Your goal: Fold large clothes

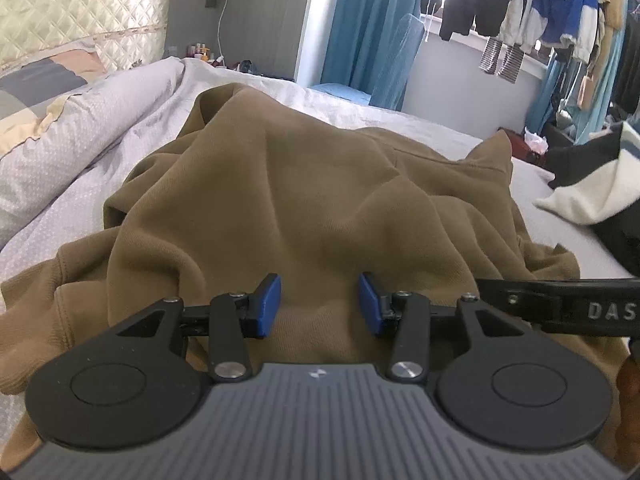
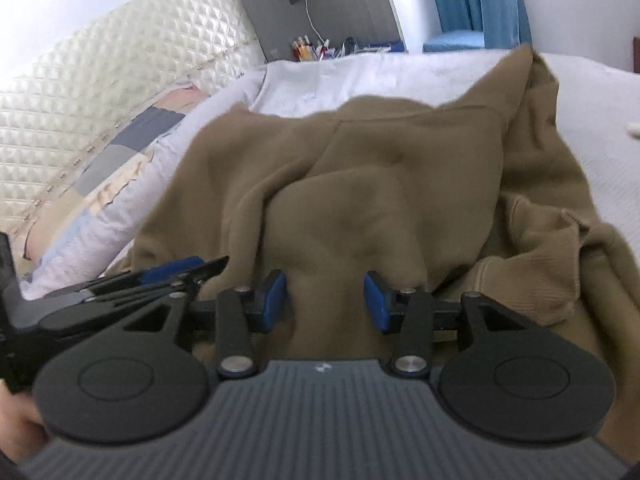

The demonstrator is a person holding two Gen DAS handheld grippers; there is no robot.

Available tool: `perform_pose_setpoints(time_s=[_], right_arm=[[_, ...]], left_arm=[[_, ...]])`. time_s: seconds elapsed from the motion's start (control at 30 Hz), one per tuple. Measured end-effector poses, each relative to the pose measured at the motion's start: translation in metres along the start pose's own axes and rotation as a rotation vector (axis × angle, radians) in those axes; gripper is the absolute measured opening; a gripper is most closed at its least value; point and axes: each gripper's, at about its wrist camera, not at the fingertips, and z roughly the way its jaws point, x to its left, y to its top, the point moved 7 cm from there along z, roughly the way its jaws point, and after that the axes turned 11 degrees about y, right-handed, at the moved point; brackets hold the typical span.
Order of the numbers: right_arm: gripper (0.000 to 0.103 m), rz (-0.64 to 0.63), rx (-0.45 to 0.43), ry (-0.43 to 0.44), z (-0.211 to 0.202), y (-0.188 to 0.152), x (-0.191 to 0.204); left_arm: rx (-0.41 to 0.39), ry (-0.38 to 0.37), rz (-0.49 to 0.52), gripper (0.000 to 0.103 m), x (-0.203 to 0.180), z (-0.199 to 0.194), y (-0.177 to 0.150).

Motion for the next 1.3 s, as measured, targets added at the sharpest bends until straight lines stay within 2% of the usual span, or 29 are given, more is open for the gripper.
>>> perform_pose_setpoints(time_s=[0.13, 0.23, 0.37, 0.6, 0.8, 0.9, 1.0, 1.1, 1.17, 1.2, 1.23, 1.3], right_arm=[[0.046, 0.031, 0.025, 0.002, 0.009, 0.0, -0.003], [0.047, -0.032, 0.029, -0.026, 0.022, -0.001, 0.0], [0.047, -0.013, 0.017, -0.038, 0.018, 0.001, 0.007], [0.049, 0.03, 0.051, -0.02, -0.048, -0.005, 0.02], [0.049, 0.11, 0.153, -0.103, -0.109, -0.033, 0.002], [0.049, 0.221, 0.231, -0.125, -0.134, -0.054, -0.024], [0.051, 0.317, 0.27, -0.18, -0.149, -0.072, -0.052], [0.051, 0.439, 0.241, -0.186, -0.157, -0.077, -0.07], [0.061, 0.462, 0.2, -0.223, -0.159, -0.076, -0.078], [0.069, 0.487, 0.174, -0.242, -0.16, -0.077, -0.083], [0.072, 0.509, 0.16, -0.256, -0.16, -0.077, -0.087], [0.072, 0.547, 0.144, -0.292, -0.158, -0.078, -0.099]], left_arm=[[0.008, 0.021, -0.008, 0.05, -0.002, 0.006, -0.002], [0.01, 0.039, 0.006, 0.05, -0.004, 0.015, -0.003], [0.007, 0.019, -0.035, 0.051, 0.003, 0.01, 0.002], [-0.031, 0.047, -0.02, 0.05, 0.023, -0.05, -0.001], [-0.01, 0.053, -0.099, 0.05, 0.051, -0.097, -0.009], [0.03, 0.061, -0.141, 0.05, 0.069, -0.114, -0.021], [0.088, 0.112, -0.166, 0.05, 0.091, -0.127, -0.034], [0.128, 0.158, -0.216, 0.05, 0.115, -0.141, -0.042], [0.152, 0.187, -0.263, 0.05, 0.136, -0.151, -0.05], [0.168, 0.207, -0.298, 0.05, 0.149, -0.155, -0.057], [0.187, 0.222, -0.335, 0.05, 0.159, -0.157, -0.063], [0.23, 0.227, -0.438, 0.05, 0.177, -0.157, -0.073]])
